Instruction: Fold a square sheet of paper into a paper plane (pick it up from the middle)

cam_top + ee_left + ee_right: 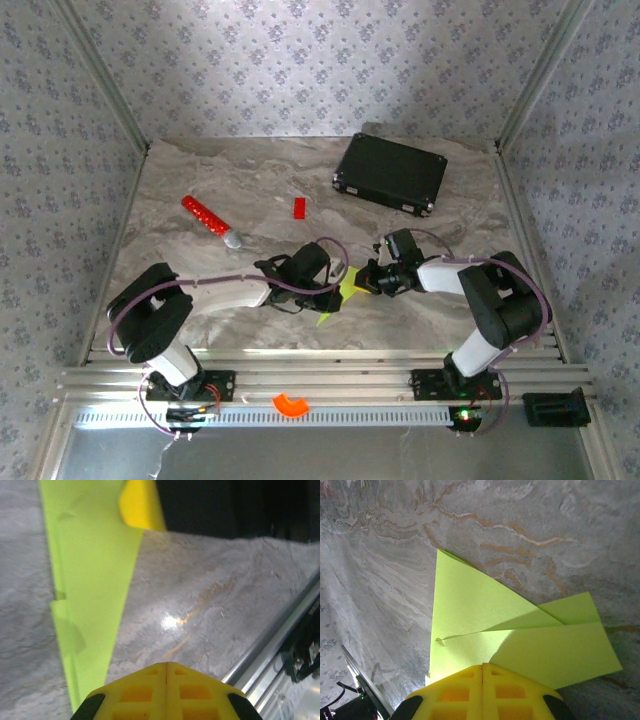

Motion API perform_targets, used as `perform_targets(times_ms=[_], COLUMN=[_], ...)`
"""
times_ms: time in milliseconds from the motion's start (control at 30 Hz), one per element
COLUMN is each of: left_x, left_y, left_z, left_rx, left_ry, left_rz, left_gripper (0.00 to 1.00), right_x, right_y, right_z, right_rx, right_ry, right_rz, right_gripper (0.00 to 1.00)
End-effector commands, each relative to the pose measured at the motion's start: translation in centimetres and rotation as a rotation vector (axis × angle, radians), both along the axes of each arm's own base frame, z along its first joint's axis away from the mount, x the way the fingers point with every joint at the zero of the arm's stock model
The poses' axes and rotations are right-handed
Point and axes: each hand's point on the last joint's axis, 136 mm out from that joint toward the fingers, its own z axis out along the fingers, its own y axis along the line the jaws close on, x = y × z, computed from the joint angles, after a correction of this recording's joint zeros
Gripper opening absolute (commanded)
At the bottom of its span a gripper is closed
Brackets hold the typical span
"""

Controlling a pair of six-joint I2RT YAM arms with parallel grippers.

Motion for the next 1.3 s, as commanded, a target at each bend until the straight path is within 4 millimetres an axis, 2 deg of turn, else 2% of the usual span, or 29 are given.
perform_targets(times_ms=[0,167,400,533,633,767,933,1033,1133,1267], left_x=[-1.7,-2.1,-3.2,-3.7,-3.4,-1.6,3.0,5.3,6.8,7.7], left_y=[0.2,1.5,3.6,4.2,4.0,3.6,4.6,5.3,5.7,6.1], left_z=[-1.4,-3.9,-5.7,-5.4,-4.0,-1.4,1.1,2.5,3.1,2.4], left_rx=[0.025,0.037,0.049,0.034,0.002,-0.051,-0.071,-0.108,-0.139,-0.13], left_ry=[0.058,0.093,0.146,0.153,0.125,0.057,0.005,-0.022,-0.026,-0.006], left_rz=[-0.072,-0.022,0.027,0.044,0.051,0.088,0.232,0.325,0.385,0.42], left_gripper=[0.02,0.0,0.0,0.0,0.01,0.01,0.01,0.02,0.05,0.07], right_x=[-1.1,-1.2,-1.3,-1.2,-0.9,-0.1,0.6,0.5,0.1,-0.5], right_y=[-1.8,-1.9,-2.0,-1.9,-1.5,-0.5,-0.2,-0.6,-1.3,-2.3], right_z=[-2.4,-2.4,-2.5,-2.3,-1.9,-0.1,2.3,3.0,3.2,3.3], right_rx=[-0.086,-0.087,-0.082,-0.074,-0.047,0.007,0.021,0.007,-0.024,-0.049], right_ry=[0.064,0.066,0.065,0.059,0.045,0.001,-0.071,-0.087,-0.091,-0.093], right_rz=[-0.021,-0.019,-0.015,-0.013,-0.005,0.017,0.004,-0.016,-0.041,-0.073], right_gripper=[0.0,0.0,0.0,0.0,0.0,0.0,0.04,0.06,0.1,0.14])
